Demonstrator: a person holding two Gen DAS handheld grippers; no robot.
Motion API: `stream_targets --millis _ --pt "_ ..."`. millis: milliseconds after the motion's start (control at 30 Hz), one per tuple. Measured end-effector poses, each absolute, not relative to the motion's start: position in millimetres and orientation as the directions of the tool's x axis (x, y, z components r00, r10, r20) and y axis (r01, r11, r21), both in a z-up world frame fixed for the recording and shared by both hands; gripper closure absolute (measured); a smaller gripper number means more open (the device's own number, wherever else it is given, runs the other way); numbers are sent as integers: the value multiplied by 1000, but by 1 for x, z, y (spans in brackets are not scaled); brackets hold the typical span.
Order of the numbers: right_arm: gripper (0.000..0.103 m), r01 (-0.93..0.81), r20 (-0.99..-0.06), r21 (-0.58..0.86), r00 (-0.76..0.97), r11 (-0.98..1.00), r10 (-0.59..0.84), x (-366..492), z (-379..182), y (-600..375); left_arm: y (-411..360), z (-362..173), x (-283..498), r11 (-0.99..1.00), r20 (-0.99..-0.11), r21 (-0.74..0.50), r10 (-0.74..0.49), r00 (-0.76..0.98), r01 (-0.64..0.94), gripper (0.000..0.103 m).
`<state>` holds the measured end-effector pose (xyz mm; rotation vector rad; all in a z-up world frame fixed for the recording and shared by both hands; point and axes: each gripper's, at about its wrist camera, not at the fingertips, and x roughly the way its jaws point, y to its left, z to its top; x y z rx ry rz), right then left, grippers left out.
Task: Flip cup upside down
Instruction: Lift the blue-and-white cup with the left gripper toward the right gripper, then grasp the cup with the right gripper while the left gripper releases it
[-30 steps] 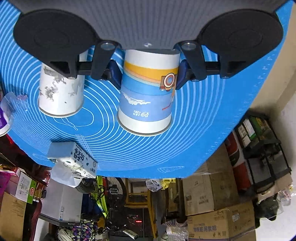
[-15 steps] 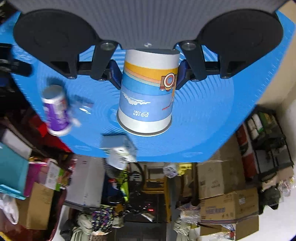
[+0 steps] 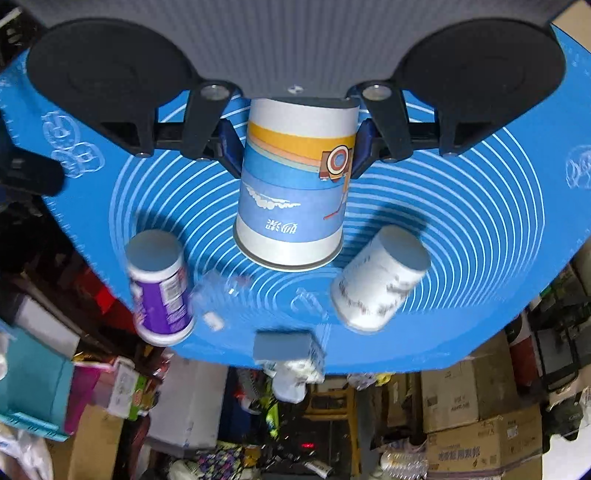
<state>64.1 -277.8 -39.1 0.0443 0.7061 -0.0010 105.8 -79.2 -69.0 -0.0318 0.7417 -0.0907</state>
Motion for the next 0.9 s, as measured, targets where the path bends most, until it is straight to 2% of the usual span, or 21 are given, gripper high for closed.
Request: stream_targets --millis 167,233,267,300,633,767,833,900 --pt "2 8 -663 38 748 999 19 66 -44 -278 -79 -77 100 994 -677 -59 -106 728 90 41" --pt "2 3 -667 32 745 999 19 66 -45 -275 -80 -76 99 994 -673 -54 -104 733 91 33" --pt "2 -1 -667 28 745 1000 19 66 -45 -274 -80 -76 98 995 -669 -51 -100 736 89 23" --pt "2 -4 -666 23 746 1000 19 66 -44 -272 -80 -74 97 996 -663 -45 -92 743 83 17" --pt "2 -39 -667 -34 745 999 7 69 -40 -261 -76 -62 87 996 -635 -17 -82 768 92 16" --pt "2 -86 -650 -157 759 984 -37 72 -32 -246 -72 -49 77 994 -616 -26 -103 781 110 14" --pt "2 -131 -636 -257 769 958 -65 76 -26 -233 -68 -40 70 993 -601 -27 -105 793 111 10" --pt "2 -186 -593 -419 797 889 -113 80 -19 -211 -63 -33 66 995 -590 -11 -84 803 96 9"
